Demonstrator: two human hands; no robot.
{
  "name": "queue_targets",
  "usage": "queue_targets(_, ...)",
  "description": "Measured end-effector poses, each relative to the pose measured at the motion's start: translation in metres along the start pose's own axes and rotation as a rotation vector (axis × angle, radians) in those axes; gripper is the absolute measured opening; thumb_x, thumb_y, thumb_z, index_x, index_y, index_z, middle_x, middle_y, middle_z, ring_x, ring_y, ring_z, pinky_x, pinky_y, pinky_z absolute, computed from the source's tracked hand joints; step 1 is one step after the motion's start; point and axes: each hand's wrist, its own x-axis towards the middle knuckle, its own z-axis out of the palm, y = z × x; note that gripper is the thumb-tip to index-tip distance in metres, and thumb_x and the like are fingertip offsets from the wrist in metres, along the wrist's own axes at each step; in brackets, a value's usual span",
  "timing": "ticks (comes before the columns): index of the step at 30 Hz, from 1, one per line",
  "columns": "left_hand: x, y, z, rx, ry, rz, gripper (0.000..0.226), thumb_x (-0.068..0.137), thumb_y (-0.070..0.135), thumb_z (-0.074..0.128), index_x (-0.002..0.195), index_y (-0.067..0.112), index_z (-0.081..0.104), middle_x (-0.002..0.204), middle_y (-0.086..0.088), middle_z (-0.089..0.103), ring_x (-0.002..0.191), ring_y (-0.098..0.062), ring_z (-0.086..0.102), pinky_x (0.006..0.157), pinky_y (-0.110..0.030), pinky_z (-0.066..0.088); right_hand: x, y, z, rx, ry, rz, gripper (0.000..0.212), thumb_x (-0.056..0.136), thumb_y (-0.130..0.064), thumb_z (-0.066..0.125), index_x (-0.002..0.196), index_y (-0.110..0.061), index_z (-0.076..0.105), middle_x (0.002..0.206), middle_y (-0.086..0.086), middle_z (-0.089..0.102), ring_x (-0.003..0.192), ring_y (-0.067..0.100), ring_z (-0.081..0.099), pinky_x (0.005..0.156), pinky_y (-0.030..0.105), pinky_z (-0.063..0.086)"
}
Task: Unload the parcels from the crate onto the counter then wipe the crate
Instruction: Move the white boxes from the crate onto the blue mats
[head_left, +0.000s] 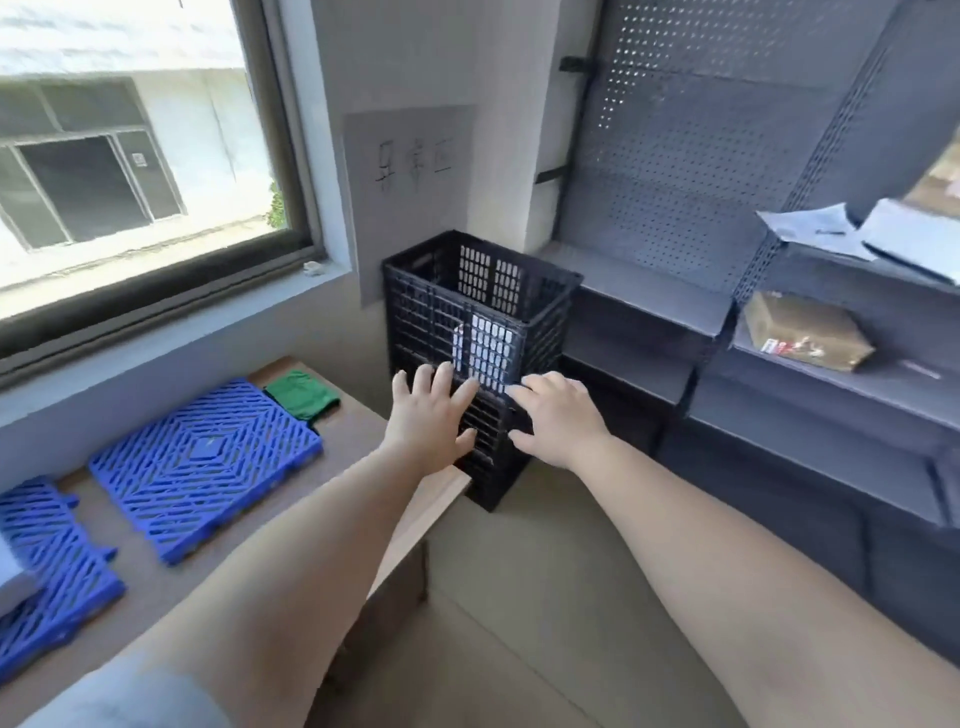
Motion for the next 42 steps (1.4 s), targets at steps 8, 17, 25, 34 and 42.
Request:
queue_targets(8,0.053,0.111,0.015,-0.099,-0.033,0.033,0.071,0.088,0.063,0.048,0.147,0.033,0.023,0.147,-0.01,0.032,0.133,-0.033,0.031,0.107,-0.055,0.027,-0.042,0.102,0.034,0.076,-0.042,0.187,0.063,0.09,-0.049,0.055,0.147,-0.028,0.039,0.149,0.001,0.039,0.134,0.027,0.034,0.109,0.044,0.031)
queue_targets(17,0.176,0.117,0.046,-0.15,-0.034,-0.007,0.07,0.089,0.061,0.048,0.147,0.033,0.022,0.144,-0.01,0.034,0.131,-0.033,0.032,0.107,-0.054,0.027,0.036,0.176,0.055,0.109,-0.031,0.242,0.061,0.092,-0.045,0.054,0.148,-0.029,0.036,0.153,0.001,0.035,0.14,0.028,0.027,0.116,0.051,0.021)
queue_targets(25,0.343,0.083,0.077,-0.084,-0.024,-0.037,0.065,0.09,0.062,0.045,0.145,0.032,0.027,0.145,-0.012,0.032,0.124,-0.038,0.035,0.102,-0.056,0.027,0.198,0.259,0.034,0.052,-0.05,0.184,0.061,0.094,-0.041,0.054,0.15,-0.027,0.034,0.154,0.004,0.034,0.143,0.03,0.023,0.119,0.058,0.013)
queue_targets(34,0.476,0.09,0.125,-0.088,-0.126,-0.021,0.066,0.094,0.059,0.041,0.15,0.032,0.022,0.154,-0.012,0.028,0.138,-0.039,0.026,0.112,-0.06,0.014,0.319,0.333,0.086,0.142,-0.069,0.167,0.057,0.095,-0.039,0.056,0.148,-0.027,0.037,0.152,0.002,0.037,0.143,0.028,0.026,0.12,0.056,0.009)
queue_targets(42,0.54,0.086,0.169,-0.01,-0.235,-0.243,0.063,0.096,0.057,0.04,0.151,0.028,0.024,0.142,-0.012,0.037,0.121,-0.036,0.04,0.098,-0.049,0.034,0.424,0.41,0.126,0.192,-0.118,-0.098,0.057,0.096,-0.039,0.052,0.149,-0.027,0.036,0.153,0.003,0.035,0.144,0.03,0.023,0.122,0.054,0.004)
